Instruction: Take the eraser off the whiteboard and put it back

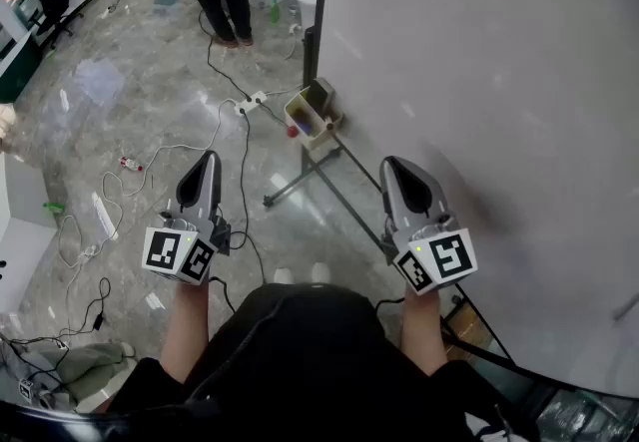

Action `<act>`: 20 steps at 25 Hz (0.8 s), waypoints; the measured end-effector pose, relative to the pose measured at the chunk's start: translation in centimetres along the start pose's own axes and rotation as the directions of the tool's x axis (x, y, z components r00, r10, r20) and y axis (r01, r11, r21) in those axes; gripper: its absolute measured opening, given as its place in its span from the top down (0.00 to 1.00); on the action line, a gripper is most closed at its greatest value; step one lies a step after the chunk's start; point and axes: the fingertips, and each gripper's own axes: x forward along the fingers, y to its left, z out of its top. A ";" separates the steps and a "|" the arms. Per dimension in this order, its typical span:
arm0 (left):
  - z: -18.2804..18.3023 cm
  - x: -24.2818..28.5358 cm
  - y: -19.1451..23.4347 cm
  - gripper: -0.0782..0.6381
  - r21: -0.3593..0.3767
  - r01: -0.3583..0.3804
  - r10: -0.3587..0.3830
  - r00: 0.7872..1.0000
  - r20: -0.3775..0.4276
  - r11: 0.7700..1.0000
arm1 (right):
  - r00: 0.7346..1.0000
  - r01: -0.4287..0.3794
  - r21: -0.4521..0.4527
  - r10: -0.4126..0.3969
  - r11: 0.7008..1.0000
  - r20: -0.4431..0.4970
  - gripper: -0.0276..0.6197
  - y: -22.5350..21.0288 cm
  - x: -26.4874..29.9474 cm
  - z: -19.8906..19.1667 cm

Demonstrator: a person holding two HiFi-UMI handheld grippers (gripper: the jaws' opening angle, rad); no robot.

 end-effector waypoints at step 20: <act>-0.6 1.1 -0.7 0.88 0.006 -0.003 0.003 1.000 -0.015 1.000 | 1.000 -0.027 0.014 0.027 1.000 0.001 0.94 -0.7 0.4 -0.4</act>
